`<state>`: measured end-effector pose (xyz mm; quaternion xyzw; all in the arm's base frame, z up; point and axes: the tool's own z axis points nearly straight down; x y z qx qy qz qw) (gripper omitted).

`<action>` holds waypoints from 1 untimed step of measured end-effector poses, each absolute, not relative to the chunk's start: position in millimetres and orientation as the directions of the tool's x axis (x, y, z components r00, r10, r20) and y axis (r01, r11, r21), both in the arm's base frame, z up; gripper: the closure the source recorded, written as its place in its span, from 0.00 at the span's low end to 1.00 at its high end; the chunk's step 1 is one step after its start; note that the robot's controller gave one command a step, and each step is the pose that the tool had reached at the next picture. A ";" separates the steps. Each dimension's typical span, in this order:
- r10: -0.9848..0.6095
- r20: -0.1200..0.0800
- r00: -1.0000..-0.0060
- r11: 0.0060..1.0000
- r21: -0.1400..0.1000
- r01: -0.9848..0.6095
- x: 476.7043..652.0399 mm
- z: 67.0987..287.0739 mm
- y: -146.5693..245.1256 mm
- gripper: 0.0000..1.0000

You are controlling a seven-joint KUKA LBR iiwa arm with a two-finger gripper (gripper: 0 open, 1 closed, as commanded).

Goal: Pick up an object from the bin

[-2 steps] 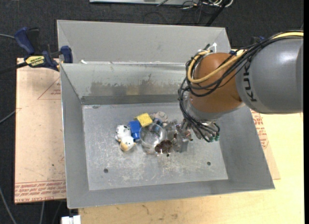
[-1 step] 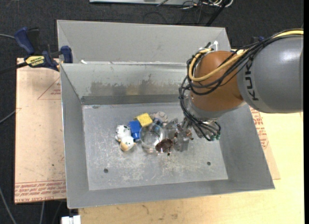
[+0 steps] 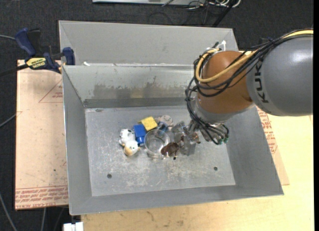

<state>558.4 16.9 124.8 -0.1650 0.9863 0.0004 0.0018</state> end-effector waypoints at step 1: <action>-0.325 -0.001 -0.946 0.946 0.001 -0.325 557.9 132.1 17.1 1.00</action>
Offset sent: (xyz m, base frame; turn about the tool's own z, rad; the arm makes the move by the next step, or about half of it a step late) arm 0.0003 0.0000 0.0695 0.0000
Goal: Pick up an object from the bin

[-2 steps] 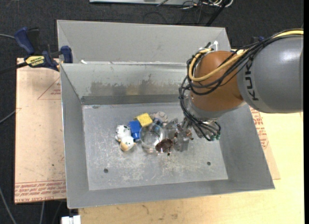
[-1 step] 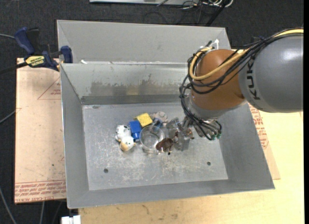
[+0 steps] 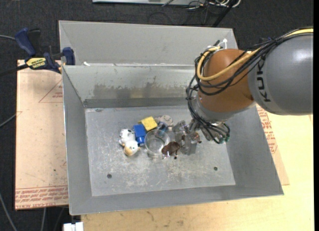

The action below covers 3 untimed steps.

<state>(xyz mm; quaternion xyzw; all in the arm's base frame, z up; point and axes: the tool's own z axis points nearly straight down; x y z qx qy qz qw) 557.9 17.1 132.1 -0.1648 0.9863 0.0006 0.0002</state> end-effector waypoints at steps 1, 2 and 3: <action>-0.325 0.003 -0.946 0.946 0.002 -0.325 557.2 146.4 17.4 1.00; -0.325 -0.002 -0.946 0.946 0.001 -0.325 558.2 163.0 17.5 1.00; -0.324 -0.005 -0.946 0.946 0.000 -0.324 558.9 173.0 17.7 1.00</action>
Offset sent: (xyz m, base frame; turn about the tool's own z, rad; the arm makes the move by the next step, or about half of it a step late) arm 0.0000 -0.0002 0.0493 0.0000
